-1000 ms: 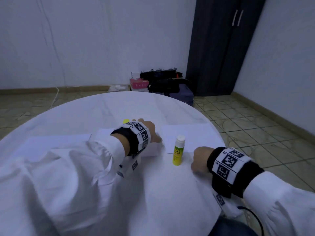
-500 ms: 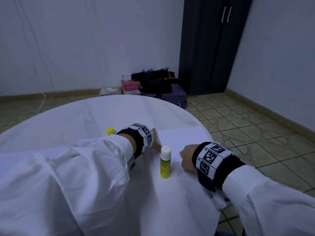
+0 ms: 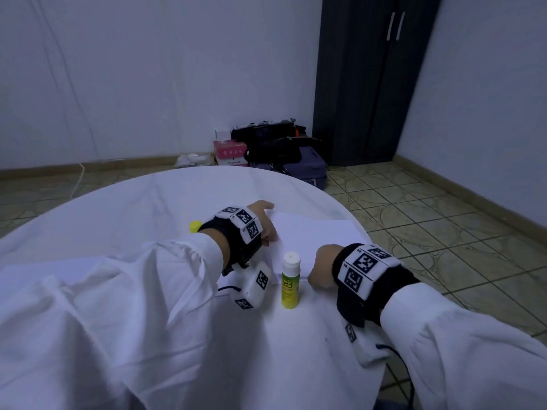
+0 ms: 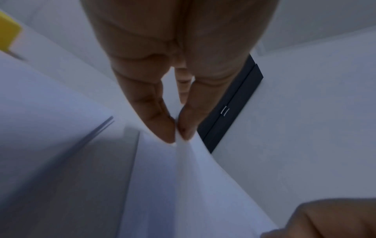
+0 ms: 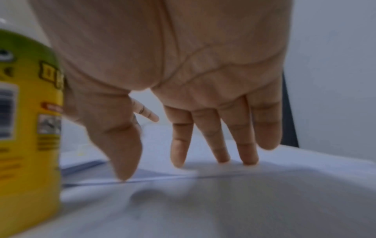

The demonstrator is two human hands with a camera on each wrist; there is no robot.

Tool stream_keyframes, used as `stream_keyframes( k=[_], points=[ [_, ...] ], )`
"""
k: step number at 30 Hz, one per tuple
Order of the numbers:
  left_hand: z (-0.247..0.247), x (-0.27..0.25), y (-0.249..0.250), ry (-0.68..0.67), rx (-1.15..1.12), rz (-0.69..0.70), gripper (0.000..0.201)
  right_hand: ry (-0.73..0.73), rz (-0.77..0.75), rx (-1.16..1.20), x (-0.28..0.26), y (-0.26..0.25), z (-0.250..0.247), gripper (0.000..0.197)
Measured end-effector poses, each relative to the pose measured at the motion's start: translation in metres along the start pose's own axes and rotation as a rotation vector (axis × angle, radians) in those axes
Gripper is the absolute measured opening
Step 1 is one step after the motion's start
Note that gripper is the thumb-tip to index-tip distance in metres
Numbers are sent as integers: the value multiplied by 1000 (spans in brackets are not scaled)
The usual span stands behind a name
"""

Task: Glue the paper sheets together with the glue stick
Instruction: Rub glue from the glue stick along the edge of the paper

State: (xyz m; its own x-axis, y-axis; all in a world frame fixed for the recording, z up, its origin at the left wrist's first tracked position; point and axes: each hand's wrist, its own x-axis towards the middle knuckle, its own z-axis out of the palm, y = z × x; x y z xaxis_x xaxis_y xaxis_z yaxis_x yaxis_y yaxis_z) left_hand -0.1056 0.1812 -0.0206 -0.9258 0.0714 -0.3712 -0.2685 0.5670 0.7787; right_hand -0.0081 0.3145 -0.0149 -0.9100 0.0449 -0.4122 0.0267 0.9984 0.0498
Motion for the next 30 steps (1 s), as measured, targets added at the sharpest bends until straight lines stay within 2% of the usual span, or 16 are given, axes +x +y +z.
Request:
stream_keyframes(
  k=[1,2,3,4,5,7,10,15,17,22,25,27,30],
  points=[
    [-1,2,-2,-3,-5,41,57,2,28,76,-1,1,4,22],
    [-3,-7,-1,-42,20,21,38,-10,38,139,-4,0,6,39],
    [-5,-7,-4,-16,10,42,26,-17,29,180,-11,0,8,59],
    [-6,-9,-7,-10,37,34,23,-26,-4,230,-14,-2,11,76],
    [-5,-14,-10,12,30,35,24,-49,-54,320,-19,-3,13,85],
    [-7,-28,-13,3,66,52,20,-82,-125,459,-26,-9,15,76],
    [-17,-43,-25,69,133,79,29,21,-144,486,-30,-15,23,50],
    [-52,-90,-60,126,166,48,25,122,-161,692,-47,-10,24,21],
    [-66,-116,-78,89,292,56,27,131,-185,749,-52,-7,23,19],
    [-83,-172,-126,-77,641,-9,46,140,-249,669,-71,-22,16,12],
    [-84,-192,-149,-99,800,-33,63,152,-177,705,-74,-42,15,35],
    [-83,-199,-161,-86,898,-32,74,183,-189,718,-77,-59,15,35],
    [-85,-211,-174,-5,980,46,92,268,-288,704,-88,-85,8,26]
  ],
)
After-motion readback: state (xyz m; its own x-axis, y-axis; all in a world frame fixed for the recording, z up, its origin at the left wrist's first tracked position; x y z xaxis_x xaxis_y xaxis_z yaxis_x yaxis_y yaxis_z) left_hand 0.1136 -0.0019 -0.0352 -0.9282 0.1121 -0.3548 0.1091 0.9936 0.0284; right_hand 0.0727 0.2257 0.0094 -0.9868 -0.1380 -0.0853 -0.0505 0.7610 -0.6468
